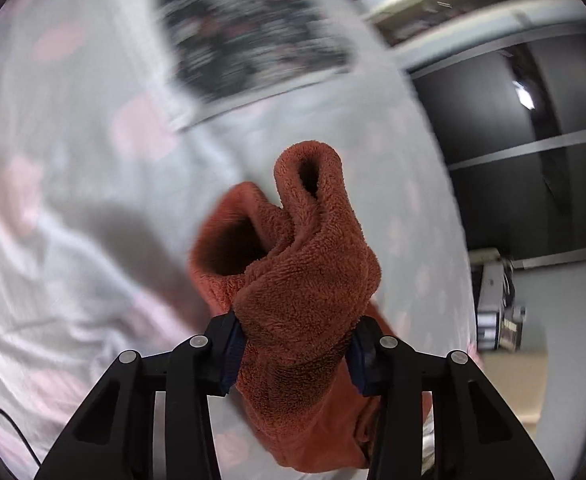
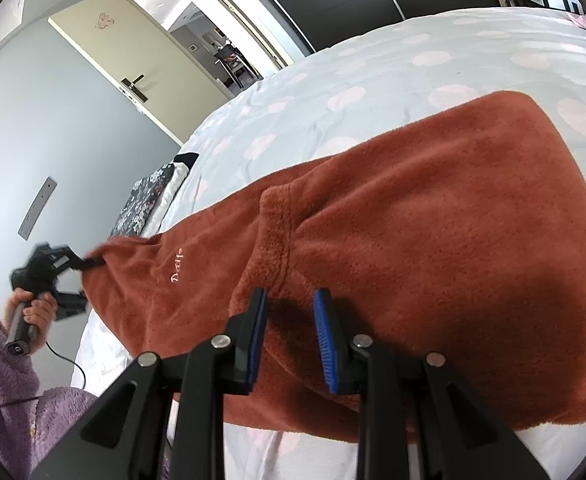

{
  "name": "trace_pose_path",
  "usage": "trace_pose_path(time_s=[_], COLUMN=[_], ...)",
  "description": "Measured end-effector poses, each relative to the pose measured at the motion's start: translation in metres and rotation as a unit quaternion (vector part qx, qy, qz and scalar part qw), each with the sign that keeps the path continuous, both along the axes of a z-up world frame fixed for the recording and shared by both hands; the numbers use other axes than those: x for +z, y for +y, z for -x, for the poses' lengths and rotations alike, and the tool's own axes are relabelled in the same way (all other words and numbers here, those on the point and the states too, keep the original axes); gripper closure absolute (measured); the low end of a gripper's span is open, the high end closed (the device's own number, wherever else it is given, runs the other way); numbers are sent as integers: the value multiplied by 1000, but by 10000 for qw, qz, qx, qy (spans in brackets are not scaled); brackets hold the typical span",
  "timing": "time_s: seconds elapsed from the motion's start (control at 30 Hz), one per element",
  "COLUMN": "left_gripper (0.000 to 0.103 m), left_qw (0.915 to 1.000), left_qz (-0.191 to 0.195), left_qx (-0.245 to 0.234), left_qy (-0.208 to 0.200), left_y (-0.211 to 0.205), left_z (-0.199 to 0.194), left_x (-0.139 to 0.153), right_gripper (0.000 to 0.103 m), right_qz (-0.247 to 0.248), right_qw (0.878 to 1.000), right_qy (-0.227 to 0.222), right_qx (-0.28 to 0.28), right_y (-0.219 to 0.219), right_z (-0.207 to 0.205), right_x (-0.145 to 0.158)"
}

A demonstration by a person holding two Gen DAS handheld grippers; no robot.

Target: Fold clothes

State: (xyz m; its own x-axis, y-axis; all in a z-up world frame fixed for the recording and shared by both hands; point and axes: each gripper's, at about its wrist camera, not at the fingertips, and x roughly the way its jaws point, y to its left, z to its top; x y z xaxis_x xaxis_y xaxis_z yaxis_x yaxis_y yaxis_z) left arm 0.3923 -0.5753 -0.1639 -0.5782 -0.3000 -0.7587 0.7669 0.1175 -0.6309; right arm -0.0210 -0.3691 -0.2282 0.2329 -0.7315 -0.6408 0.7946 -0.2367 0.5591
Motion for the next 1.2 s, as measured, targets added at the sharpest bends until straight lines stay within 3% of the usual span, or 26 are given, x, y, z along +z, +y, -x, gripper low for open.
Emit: trace_pose_path(time_s=[0.13,0.23,0.43,0.57,0.63,0.83,0.93,1.07,1.2], left_gripper=[59,59,59,59,59,60,60,60,60], left_qw=[9945,9840,9528,9300,9205,9096,8911,8681,8537], left_qz=[828,1361,2217,2528,2630,2380,2219,1856,1620], left_qx=[-622,-1147,-2070,-2666,-2867,-3362,-3871,-4432,-4735], left_qy=[-130,-83,100,-128,-359,-537,-827,-1249,-1438], left_y=[12,33,86,119,135,173,207,240,258], left_z=[41,61,144,205,234,322,372,408,418], left_x=[57,96,160,179,178,135,95,42,9], right_gripper=[78,78,78,78,78,78,78,78,78], right_qz=[-220,-598,-977,-1122,-1104,-940,-948,-1117,-1175], right_qw=[9994,9965,9902,9836,9800,9737,9739,9696,9662], right_qy=[172,356,416,672,659,185,-97,-452,-643], right_qx=[-204,-461,-902,-1244,-1518,-2067,-2059,-2129,-2202], right_y=[7,16,52,76,88,116,119,118,117], right_z=[7,15,46,72,90,138,149,162,173], right_x=[3,5,31,46,49,39,25,5,-5])
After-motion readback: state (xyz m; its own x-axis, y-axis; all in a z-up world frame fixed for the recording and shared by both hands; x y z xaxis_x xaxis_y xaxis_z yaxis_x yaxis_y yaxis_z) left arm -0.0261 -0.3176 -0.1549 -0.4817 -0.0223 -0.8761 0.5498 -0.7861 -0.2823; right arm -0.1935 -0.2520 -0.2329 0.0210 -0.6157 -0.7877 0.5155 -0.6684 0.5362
